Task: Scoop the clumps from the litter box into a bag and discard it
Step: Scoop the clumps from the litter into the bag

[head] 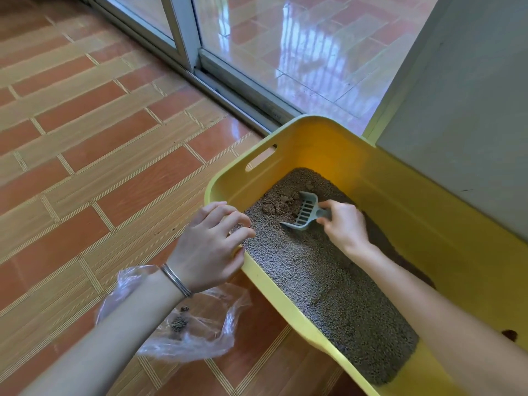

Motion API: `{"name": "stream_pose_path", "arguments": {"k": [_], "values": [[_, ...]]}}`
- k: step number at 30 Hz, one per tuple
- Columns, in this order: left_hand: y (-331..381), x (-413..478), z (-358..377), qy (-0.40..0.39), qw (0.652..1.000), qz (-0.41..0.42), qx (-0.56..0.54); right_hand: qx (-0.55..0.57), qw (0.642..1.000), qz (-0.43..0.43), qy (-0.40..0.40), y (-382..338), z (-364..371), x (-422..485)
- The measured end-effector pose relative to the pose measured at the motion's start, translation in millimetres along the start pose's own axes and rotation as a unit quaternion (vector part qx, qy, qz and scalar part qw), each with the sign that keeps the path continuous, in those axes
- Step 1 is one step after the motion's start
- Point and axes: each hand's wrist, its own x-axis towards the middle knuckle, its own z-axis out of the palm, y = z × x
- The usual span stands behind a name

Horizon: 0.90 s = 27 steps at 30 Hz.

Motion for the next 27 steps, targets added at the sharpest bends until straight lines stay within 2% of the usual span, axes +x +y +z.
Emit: {"name": "stream_pose_path", "arguments": {"k": [7,16,27], "values": [[0,-1,1,-0.002,1.0,-0.005,-0.001,0.17,0.984,0.034,-0.044,1,10,-18],[0,-2,1,-0.005,1.0,-0.007,0.002,0.19,0.981,0.021,-0.038,12,-4,-34],[2,-1,0,-0.016,1.0,-0.013,0.0,0.162,0.986,-0.044,-0.015,21,-30,-43]]}}
